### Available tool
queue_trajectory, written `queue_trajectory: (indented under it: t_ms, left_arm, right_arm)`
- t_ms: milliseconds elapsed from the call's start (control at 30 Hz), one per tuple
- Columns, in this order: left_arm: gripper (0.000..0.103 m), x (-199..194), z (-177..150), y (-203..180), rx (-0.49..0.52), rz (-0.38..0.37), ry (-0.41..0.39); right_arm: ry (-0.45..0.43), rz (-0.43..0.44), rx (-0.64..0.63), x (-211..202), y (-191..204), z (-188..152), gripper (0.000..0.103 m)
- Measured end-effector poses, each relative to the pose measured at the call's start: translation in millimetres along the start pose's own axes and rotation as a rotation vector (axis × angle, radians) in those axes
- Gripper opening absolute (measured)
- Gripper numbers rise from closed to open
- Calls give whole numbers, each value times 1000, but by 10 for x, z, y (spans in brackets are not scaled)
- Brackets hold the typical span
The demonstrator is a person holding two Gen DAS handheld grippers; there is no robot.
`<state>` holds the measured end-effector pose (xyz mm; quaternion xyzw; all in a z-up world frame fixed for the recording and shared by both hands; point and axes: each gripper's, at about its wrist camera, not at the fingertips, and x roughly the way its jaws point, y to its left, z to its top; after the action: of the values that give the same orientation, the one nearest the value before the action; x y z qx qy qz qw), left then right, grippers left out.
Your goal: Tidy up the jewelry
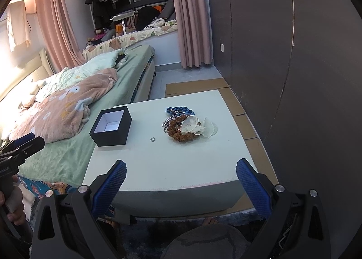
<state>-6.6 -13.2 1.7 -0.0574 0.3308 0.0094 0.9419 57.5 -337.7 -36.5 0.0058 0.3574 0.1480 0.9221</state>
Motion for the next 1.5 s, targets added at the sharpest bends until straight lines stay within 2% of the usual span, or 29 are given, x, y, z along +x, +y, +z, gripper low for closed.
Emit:
queue_trajectory:
  t_ms: [767,1500]
  left_arm:
    - [98,-210,58,73,-21,-2,-39]
    - [98,-190,73,8,-6,-13,-16]
  right_arm:
    - [-29,1,0,-148,50,61,95]
    - [-16,19,35,-114,-43,46,95]
